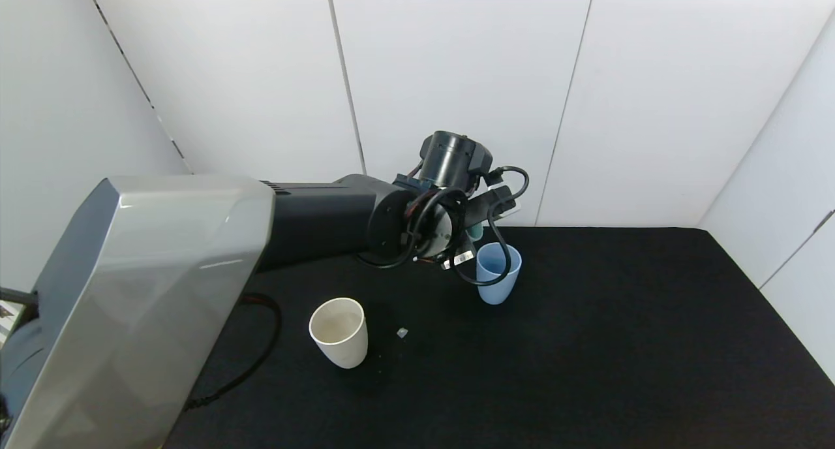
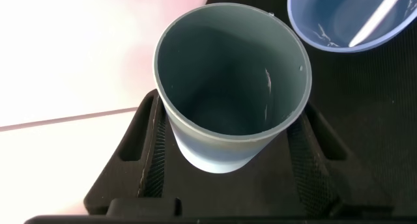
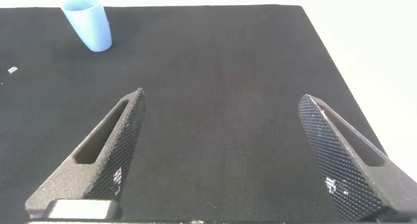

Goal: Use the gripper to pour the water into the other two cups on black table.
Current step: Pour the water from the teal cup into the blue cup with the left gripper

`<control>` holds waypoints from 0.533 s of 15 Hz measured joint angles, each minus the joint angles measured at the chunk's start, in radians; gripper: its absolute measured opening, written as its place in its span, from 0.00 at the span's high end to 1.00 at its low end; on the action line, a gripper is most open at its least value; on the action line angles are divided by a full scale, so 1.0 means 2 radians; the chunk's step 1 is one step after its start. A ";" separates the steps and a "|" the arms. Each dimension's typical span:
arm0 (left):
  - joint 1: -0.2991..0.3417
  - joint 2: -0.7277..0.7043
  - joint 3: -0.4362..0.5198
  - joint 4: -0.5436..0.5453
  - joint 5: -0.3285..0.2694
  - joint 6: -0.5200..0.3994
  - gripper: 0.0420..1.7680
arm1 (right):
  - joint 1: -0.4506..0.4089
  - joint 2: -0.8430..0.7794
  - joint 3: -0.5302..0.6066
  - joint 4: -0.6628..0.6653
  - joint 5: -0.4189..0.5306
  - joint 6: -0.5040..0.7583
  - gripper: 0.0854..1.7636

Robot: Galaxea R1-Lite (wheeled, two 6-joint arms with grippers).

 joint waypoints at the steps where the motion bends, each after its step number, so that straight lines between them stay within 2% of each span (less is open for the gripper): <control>1: -0.002 0.000 0.000 0.000 0.006 0.005 0.38 | 0.000 0.000 0.000 0.000 0.000 0.000 0.03; 4: -0.011 0.002 0.000 -0.004 0.022 0.018 0.38 | 0.000 0.000 0.000 0.000 0.000 0.000 0.03; 8: -0.023 0.009 -0.001 -0.018 0.057 0.042 0.38 | 0.000 0.000 0.000 0.000 0.000 0.000 0.03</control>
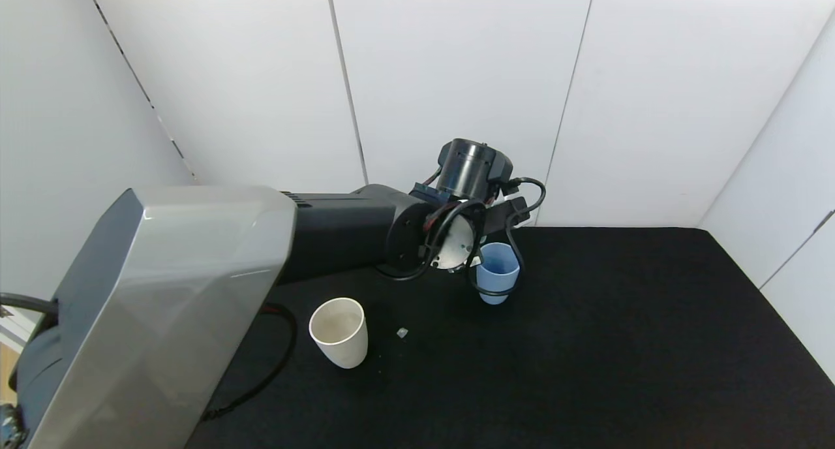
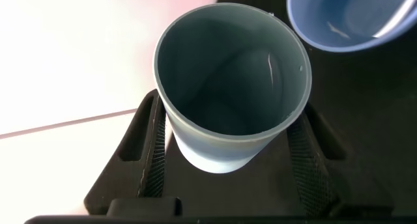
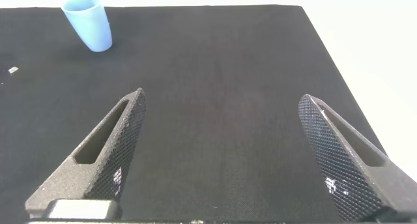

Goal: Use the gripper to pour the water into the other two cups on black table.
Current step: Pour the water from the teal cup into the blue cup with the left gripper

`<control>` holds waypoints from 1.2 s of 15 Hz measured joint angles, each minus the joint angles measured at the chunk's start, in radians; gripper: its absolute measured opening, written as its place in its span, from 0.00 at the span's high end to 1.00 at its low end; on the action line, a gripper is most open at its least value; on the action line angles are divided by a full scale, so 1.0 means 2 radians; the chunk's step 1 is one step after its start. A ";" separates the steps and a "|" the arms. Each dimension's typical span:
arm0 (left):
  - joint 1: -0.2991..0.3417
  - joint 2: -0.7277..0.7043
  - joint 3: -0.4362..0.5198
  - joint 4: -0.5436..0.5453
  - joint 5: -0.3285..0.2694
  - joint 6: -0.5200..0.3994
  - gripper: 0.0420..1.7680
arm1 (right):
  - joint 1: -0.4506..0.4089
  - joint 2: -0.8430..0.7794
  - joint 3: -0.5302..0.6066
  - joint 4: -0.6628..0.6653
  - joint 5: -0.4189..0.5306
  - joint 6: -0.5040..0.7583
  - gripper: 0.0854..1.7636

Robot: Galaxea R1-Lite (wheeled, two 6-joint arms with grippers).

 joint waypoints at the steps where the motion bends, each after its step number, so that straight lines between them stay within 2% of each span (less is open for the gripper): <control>1: -0.003 0.002 0.000 -0.006 0.010 0.006 0.38 | 0.000 0.000 0.000 0.000 0.000 0.000 0.03; 4: -0.009 0.008 0.000 -0.010 0.040 0.018 0.38 | 0.000 0.000 0.000 0.000 0.000 0.000 0.03; 11: -0.024 0.012 0.000 -0.014 0.070 0.053 0.38 | 0.000 0.000 0.000 0.000 0.000 0.000 0.03; 14: -0.025 0.014 0.000 -0.041 0.088 0.082 0.38 | 0.000 0.000 0.000 0.000 0.000 0.000 0.03; 18: -0.026 0.017 0.000 -0.053 0.095 0.101 0.38 | 0.000 0.000 0.000 0.000 0.000 0.000 0.03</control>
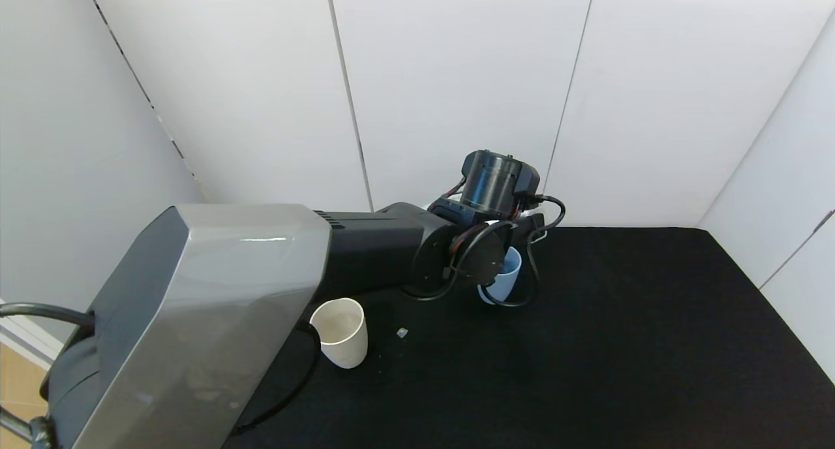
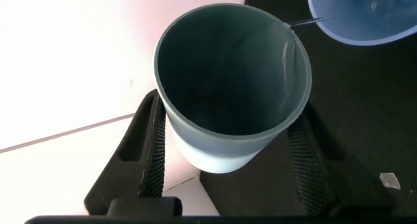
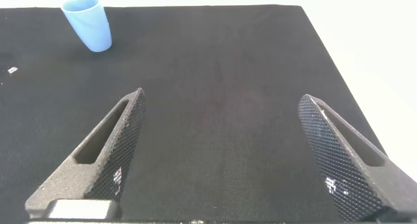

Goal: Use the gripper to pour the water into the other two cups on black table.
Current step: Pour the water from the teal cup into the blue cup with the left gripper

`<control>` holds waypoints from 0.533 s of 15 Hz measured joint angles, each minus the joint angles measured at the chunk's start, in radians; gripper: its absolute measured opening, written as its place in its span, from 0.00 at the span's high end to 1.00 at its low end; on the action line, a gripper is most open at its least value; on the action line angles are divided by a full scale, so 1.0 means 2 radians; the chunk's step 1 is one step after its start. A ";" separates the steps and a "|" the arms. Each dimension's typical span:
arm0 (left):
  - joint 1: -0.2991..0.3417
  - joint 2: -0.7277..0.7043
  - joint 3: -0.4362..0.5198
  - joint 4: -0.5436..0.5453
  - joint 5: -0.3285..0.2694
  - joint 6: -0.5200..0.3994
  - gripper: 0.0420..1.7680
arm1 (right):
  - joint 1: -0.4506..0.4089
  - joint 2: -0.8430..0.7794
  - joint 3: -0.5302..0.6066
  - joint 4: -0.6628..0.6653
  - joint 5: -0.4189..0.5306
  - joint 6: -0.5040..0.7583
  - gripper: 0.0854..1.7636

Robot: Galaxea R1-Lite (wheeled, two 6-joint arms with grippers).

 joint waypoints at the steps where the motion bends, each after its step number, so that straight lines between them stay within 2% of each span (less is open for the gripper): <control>1: -0.001 0.000 0.000 0.000 0.002 0.003 0.38 | 0.000 0.000 0.000 0.000 0.000 0.000 0.03; 8: -0.005 0.000 0.001 -0.001 0.011 0.036 0.38 | 0.000 0.000 0.000 0.000 0.000 0.000 0.03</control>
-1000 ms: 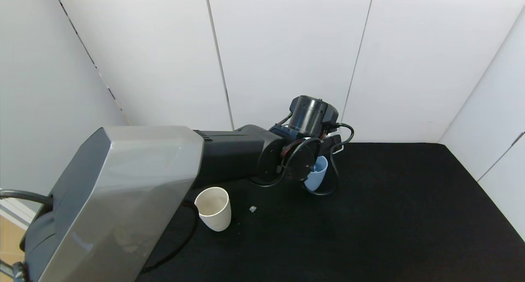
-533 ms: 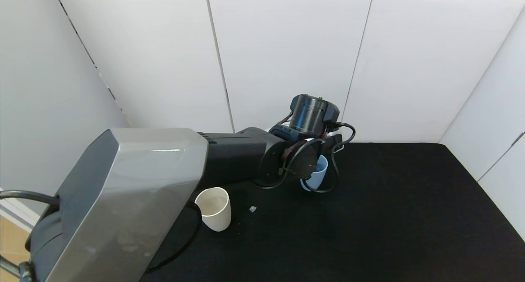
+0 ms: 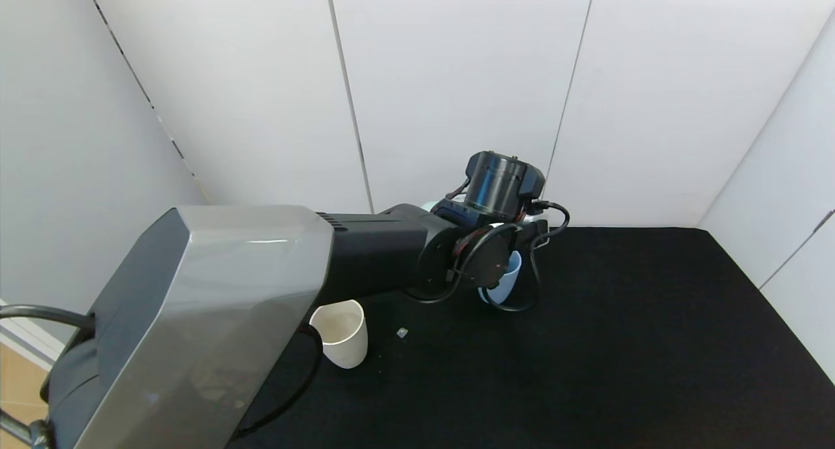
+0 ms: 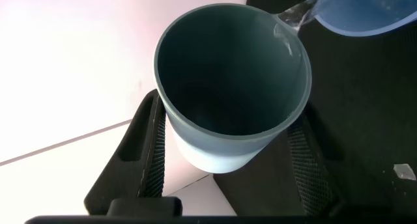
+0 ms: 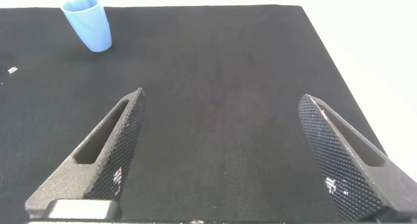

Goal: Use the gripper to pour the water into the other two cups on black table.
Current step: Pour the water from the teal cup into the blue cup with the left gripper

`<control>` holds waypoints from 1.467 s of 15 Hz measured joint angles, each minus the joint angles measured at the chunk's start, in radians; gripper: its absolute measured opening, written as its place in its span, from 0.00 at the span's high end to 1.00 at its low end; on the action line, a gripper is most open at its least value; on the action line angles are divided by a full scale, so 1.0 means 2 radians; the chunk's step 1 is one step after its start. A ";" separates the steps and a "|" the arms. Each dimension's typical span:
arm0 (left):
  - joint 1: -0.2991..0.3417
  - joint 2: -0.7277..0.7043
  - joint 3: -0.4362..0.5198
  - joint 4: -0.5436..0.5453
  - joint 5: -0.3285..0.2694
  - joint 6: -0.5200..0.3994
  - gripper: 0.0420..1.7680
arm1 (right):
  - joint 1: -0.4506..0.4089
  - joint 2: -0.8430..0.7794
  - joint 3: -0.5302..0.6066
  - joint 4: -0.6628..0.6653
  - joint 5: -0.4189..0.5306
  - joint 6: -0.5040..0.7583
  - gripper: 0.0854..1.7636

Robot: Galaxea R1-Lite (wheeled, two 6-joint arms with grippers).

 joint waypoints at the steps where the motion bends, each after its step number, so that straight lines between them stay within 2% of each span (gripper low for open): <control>1: 0.000 0.000 0.000 0.000 0.001 0.003 0.38 | 0.000 0.000 0.000 0.000 0.000 0.000 0.03; 8: -0.002 -0.006 0.000 0.001 0.007 0.028 0.38 | 0.000 0.000 0.000 0.000 0.000 0.000 0.03; 14: -0.003 -0.016 0.000 0.000 0.007 0.028 0.38 | 0.000 0.000 0.000 0.000 0.000 0.000 0.03; 18: -0.006 -0.013 0.000 -0.031 0.003 0.022 0.38 | 0.000 0.000 0.000 0.000 0.000 0.000 0.03; 20: -0.005 -0.008 0.000 -0.045 -0.001 0.007 0.38 | 0.000 0.000 0.000 0.000 0.000 0.000 0.03; 22: -0.004 -0.003 0.000 -0.046 -0.003 -0.031 0.38 | 0.000 0.000 0.000 0.000 0.000 0.000 0.03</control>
